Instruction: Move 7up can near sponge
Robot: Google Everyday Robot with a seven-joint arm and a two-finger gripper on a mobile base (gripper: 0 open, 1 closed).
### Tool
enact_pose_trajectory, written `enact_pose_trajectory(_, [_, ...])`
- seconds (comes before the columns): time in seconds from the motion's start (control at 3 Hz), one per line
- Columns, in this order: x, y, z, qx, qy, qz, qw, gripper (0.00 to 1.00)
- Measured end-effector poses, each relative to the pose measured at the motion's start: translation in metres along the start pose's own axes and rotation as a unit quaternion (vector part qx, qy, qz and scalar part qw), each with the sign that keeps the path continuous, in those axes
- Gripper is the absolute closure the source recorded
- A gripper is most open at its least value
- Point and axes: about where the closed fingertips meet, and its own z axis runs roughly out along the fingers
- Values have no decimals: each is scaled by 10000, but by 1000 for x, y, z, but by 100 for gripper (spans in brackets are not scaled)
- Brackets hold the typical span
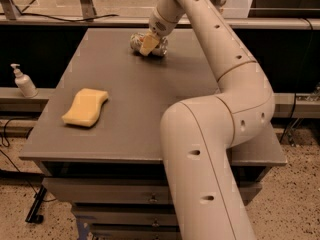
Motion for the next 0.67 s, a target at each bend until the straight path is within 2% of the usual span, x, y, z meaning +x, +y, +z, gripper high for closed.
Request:
enact_pose_trajectory(0.33, [1, 11, -23, -135, 13, -213, 9997, 88])
enact_pose_trajectory(0.67, [-7, 32, -55, -341, -116, -413, 9985, 100])
